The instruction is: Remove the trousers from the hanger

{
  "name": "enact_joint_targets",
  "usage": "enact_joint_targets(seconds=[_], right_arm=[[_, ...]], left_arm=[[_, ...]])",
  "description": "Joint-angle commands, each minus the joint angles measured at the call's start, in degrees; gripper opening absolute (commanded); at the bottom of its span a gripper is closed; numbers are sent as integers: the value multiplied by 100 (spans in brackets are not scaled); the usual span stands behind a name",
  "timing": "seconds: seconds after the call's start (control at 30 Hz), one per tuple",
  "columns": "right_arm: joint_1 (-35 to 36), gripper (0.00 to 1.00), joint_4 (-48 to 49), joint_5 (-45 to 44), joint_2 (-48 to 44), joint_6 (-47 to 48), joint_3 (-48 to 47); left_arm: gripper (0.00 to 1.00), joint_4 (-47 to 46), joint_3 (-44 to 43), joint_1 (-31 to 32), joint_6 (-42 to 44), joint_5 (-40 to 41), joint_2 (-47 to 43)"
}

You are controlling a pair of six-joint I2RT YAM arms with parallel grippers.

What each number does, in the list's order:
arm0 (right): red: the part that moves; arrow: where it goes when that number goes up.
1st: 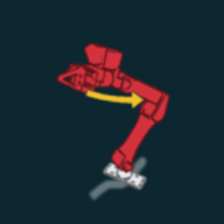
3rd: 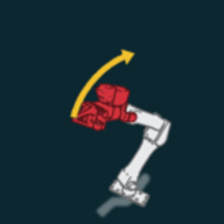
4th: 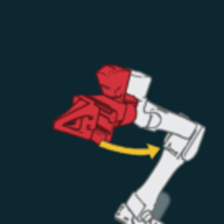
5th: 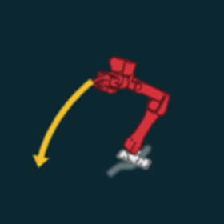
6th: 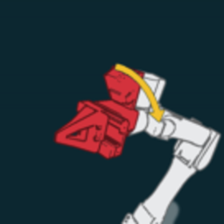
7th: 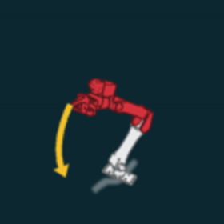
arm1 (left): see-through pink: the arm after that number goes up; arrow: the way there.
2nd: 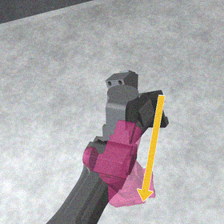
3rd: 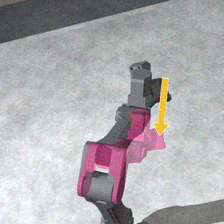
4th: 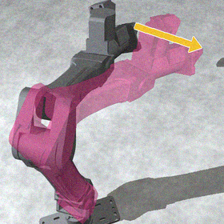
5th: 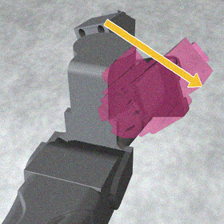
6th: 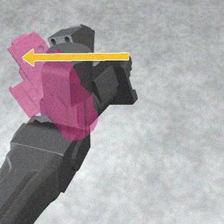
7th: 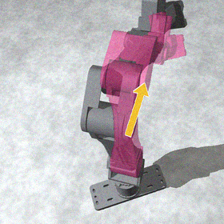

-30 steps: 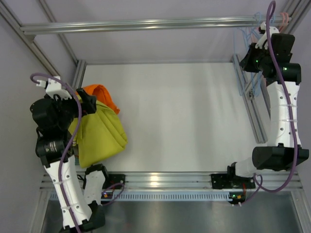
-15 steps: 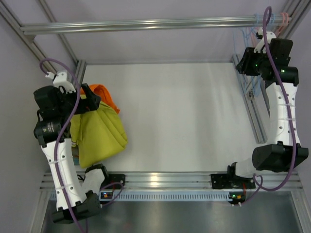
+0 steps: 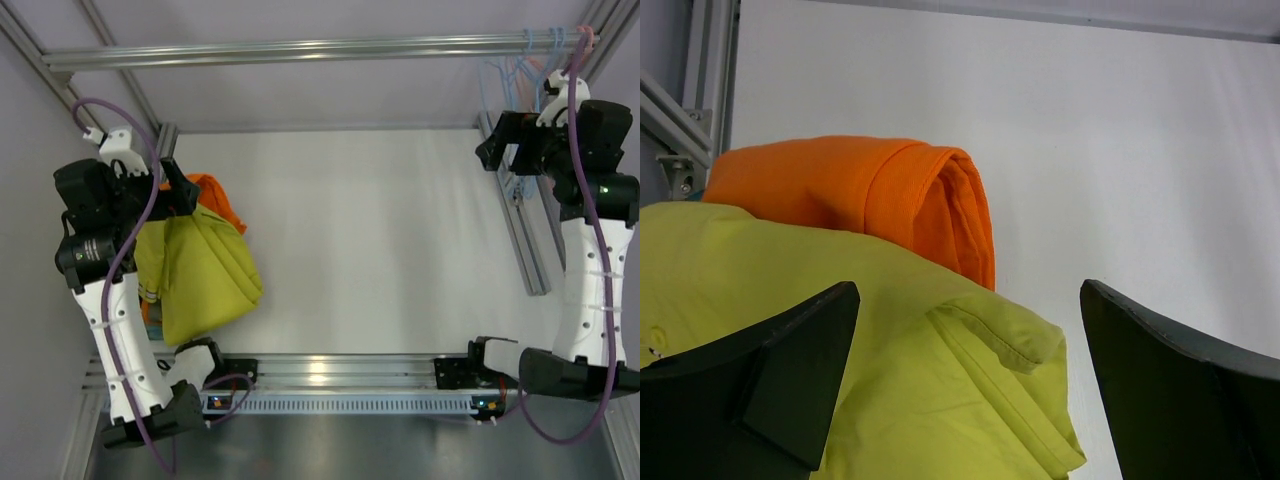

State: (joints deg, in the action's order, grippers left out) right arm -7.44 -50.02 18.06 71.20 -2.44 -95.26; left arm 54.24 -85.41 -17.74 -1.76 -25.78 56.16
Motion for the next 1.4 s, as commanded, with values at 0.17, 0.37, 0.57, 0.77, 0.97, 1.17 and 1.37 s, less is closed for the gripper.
enact_joint_targets(seconds=[0.17, 0.37, 0.57, 0.77, 0.97, 1.17, 1.37], right_arm=[[-64, 99, -315, 74, -958, 138, -115], [-64, 99, -193, 644, -1678, 182, 244], [-56, 99, 150, 1936, -2075, 174, 867], [409, 99, 518, 2069, -1952, -203, 1771], [1420, 99, 1169, 1744, -1794, -451, 2336], [1614, 99, 1179, 1683, -1750, -302, 2416], [1702, 99, 1108, 1744, -1925, -169, 2495]], left_arm=[[98, -62, -1240, 7, 9, 31, 719], [98, -71, -2198, 602, -193, 630, 1554], [98, -106, -2411, 2318, -185, 1259, 2056], [98, -98, -1911, 3337, 123, 1471, 2101], [98, -115, -997, 3865, 352, 1339, 1995], [98, -176, -627, 3989, 229, 1592, 1837], [98, -247, -670, 3989, -35, 1743, 1741]])
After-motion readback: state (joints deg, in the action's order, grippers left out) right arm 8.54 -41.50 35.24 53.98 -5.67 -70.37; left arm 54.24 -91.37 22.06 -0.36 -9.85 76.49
